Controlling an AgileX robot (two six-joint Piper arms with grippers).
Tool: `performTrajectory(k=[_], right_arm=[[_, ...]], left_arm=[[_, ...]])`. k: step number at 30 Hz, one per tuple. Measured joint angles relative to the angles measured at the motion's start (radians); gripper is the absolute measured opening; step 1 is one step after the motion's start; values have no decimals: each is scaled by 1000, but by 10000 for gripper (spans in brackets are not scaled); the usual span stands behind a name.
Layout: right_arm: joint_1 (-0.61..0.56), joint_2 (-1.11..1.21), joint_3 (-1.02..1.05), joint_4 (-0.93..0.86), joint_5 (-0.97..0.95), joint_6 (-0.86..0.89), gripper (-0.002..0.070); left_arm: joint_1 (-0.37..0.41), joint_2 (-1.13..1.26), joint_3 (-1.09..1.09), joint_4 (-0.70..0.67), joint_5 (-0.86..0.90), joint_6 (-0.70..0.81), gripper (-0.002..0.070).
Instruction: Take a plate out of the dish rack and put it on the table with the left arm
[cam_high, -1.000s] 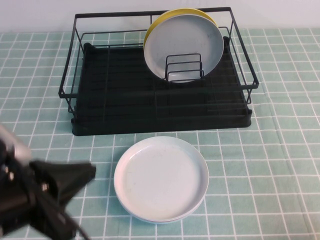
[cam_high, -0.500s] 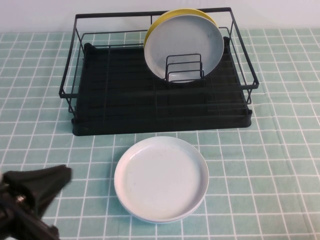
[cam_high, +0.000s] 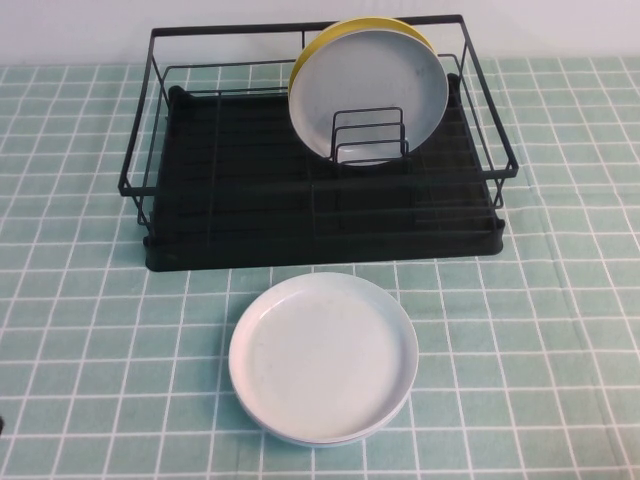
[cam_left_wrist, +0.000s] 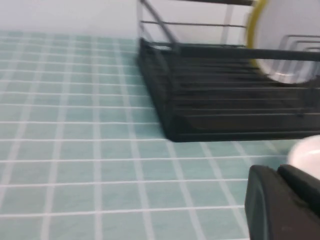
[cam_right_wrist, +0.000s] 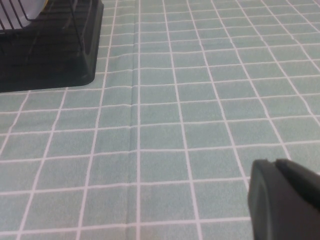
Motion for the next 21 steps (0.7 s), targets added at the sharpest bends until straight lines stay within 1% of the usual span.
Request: performTrajectory(k=[5, 7, 13, 21], right_arm=[[0, 0, 0, 0, 0, 0, -18], [0, 0, 0, 0, 0, 0, -18], [0, 0, 0, 0, 0, 0, -18], [0, 0, 0, 0, 0, 0, -18]], left_arm=[[139, -42, 66, 35, 6, -12, -1], [170, -42, 68, 43, 13, -12, -1], [178, -42, 68, 49, 103, -12, -1], [176, -42, 67, 50, 108, -12, -1]])
